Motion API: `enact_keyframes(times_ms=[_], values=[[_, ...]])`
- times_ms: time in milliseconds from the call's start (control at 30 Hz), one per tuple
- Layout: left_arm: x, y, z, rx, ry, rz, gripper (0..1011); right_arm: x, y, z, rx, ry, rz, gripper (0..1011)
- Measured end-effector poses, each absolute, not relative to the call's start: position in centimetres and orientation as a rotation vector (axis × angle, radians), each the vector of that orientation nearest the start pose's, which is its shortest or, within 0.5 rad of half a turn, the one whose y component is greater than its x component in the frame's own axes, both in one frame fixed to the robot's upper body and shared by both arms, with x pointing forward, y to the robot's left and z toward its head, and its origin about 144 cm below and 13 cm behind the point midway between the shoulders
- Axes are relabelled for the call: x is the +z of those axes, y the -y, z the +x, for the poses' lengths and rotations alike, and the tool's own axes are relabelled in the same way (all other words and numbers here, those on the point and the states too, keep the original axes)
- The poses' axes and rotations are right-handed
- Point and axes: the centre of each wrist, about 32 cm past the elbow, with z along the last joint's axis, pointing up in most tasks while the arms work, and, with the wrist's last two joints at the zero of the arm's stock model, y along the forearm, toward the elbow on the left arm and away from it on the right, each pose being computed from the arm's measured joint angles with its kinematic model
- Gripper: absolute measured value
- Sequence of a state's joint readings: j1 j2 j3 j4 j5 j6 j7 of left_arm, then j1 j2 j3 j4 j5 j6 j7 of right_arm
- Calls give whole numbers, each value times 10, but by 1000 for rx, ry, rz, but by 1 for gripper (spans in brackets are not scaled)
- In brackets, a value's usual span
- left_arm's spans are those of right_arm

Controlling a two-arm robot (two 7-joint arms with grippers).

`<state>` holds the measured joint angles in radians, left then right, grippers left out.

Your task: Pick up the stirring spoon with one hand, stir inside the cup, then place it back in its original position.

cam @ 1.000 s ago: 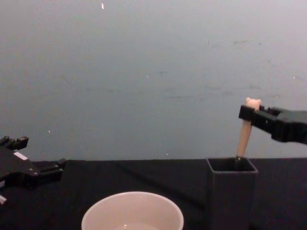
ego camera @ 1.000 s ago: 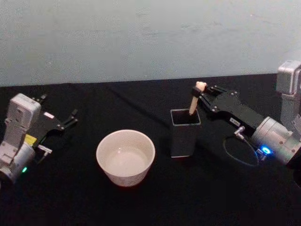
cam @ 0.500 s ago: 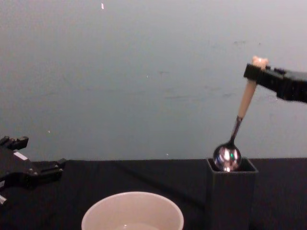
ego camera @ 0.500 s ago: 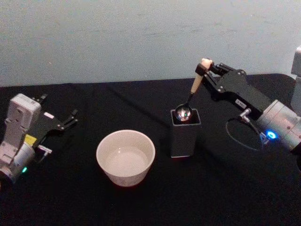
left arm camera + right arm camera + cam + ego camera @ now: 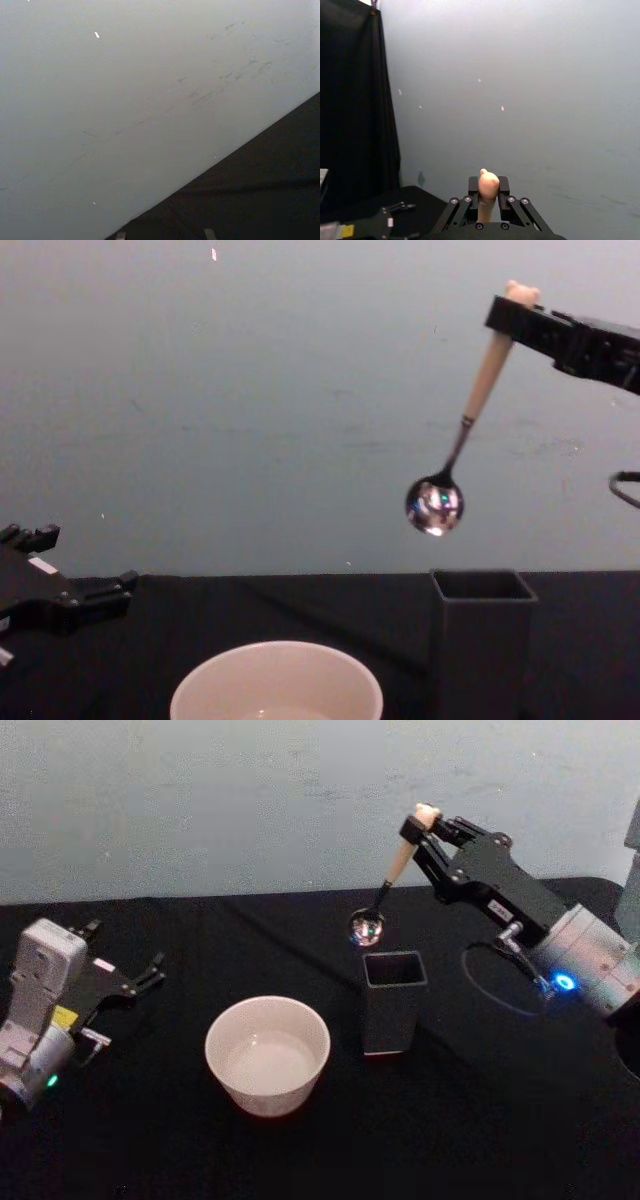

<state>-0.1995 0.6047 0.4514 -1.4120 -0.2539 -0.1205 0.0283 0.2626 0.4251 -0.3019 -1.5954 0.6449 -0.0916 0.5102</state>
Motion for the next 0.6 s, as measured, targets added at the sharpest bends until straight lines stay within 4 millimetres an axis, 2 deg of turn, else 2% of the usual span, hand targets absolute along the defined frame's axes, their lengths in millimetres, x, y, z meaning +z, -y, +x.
enact_keyframes(times_ms=[600], values=[[1140,-310,489,1248,285,304,1001,1216,228,517,-619,70,212,228]])
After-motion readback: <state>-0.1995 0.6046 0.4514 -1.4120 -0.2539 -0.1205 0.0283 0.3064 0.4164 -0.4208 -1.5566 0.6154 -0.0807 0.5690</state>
